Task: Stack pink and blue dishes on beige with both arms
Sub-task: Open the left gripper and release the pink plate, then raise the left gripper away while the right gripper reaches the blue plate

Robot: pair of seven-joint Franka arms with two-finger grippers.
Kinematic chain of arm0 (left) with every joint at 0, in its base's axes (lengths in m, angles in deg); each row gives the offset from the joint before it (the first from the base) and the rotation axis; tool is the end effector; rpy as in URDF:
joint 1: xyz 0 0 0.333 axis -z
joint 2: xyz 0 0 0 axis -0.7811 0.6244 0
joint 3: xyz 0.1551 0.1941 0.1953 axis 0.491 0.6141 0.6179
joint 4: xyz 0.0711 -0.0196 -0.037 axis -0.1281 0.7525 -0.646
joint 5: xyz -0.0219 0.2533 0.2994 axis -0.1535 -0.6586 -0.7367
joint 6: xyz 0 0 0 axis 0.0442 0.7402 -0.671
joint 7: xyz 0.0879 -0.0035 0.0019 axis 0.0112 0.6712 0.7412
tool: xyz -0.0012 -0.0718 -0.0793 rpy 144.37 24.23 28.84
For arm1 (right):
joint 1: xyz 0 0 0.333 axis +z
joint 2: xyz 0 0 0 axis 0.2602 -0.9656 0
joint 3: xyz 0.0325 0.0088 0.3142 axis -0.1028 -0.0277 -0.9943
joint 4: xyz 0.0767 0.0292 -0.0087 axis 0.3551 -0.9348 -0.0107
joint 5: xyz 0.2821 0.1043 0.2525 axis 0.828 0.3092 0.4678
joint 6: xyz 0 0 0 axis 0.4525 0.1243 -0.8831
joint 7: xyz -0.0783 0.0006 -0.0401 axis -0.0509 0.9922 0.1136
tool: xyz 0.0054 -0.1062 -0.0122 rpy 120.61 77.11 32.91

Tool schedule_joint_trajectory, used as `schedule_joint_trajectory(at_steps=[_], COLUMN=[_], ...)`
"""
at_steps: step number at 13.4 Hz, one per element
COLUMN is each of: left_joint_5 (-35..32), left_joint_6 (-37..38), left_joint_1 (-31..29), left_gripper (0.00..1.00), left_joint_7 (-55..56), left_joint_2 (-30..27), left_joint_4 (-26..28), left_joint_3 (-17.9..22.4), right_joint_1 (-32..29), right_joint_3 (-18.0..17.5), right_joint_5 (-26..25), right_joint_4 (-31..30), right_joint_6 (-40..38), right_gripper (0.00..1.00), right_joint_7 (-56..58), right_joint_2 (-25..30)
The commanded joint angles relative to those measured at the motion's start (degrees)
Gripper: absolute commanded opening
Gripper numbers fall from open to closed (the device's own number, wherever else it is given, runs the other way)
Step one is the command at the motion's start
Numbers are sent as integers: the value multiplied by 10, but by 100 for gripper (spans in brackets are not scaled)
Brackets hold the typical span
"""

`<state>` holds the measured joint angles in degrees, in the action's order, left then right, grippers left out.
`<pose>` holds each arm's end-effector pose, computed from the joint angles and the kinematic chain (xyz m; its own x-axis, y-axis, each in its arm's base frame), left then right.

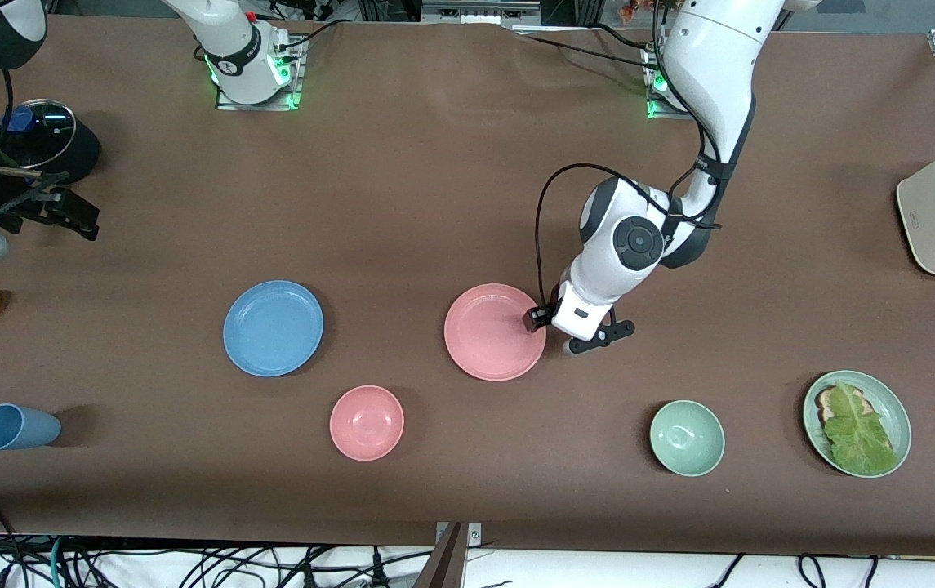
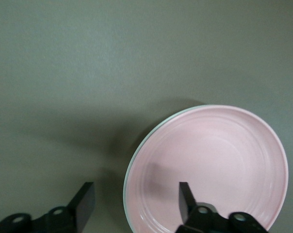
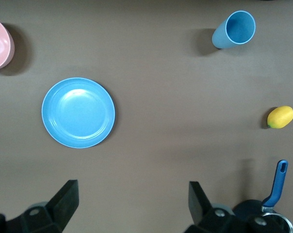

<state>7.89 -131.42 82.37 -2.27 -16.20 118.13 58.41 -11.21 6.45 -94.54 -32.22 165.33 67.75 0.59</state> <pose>0.6062 -0.3258 0.2448 0.9301 0.3651 -0.0407 0.3650 -0.9063 0.2130 0.5892 0.0196 0.5907 0.9990 -0.0414 0.0152 -0.0431 -0.9902 0.1328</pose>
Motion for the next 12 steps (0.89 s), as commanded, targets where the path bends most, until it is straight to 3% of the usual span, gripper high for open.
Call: schedule_joint_trajectory(at_steps=[1, 2, 6, 8, 12], left_joint_5=[-65, -70, -71, -72, -74], left_joint_6=[90, 137, 249, 271, 328], left_joint_1=[-7, -17, -82, -115, -199], left_gripper=[92, 99, 99, 99, 99], left_joint_7=[-50, -85, -238, -314, -450], left_joint_2=[-29, -31, -35, -48, -81], left_joint_4=[-33, -57, -121, -124, -125], left_joint_3=[26, 34, 36, 40, 41], right_joint_1=[2, 1, 3, -1, 9], right_joint_3=[-3, -3, -32, -32, -34], right_joint_5=[-51, -39, -6, 46, 52], right_joint_4=[24, 29, 28, 27, 26], right_joint_6=[-10, -12, -29, -28, -34], right_gripper=[100, 100, 100, 100, 100], right_joint_7=[1, 4, -3, 4, 6], right_joint_2=[4, 3, 2, -9, -44])
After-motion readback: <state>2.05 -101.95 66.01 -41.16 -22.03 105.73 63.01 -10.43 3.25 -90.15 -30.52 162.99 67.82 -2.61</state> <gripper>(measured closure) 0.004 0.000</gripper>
